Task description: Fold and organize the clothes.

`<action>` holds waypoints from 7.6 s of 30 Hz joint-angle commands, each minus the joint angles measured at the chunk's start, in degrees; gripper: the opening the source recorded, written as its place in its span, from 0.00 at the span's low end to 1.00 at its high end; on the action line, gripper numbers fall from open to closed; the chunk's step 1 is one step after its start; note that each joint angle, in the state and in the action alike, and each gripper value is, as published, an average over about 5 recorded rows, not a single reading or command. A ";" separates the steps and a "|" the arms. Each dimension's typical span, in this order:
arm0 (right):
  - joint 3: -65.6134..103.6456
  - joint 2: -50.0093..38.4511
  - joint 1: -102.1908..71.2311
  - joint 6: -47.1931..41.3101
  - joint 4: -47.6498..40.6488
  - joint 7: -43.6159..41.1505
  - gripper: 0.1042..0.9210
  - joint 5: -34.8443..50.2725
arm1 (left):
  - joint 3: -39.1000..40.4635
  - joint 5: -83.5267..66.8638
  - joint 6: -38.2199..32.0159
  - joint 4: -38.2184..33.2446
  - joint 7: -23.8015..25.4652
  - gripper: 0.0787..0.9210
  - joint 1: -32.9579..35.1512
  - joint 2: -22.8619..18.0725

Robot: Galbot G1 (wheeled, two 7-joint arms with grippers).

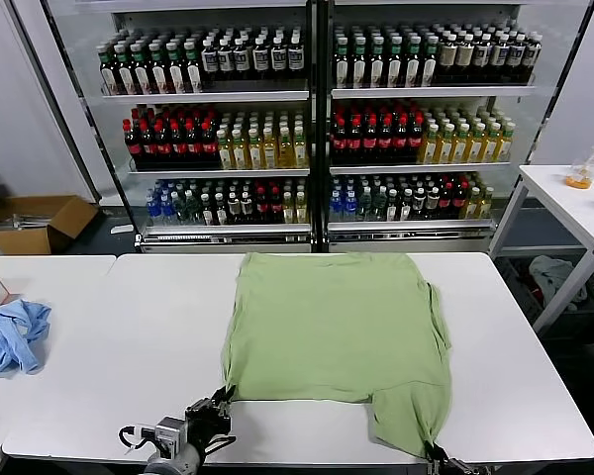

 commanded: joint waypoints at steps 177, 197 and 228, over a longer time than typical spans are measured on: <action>13.60 -21.18 -7.77 -3.31 1.61 -12.20 0.01 3.71 | -6.36 -19.04 0.04 -4.95 0.14 0.04 6.36 17.44; -1.02 -25.61 36.60 2.87 -10.99 -4.79 0.62 18.91 | -6.62 -26.28 -1.46 2.73 -6.04 0.47 -15.47 20.74; -41.65 -5.79 87.68 -3.49 -59.68 -2.97 0.88 22.27 | 13.45 -21.13 0.12 34.76 -7.97 0.88 -43.40 12.55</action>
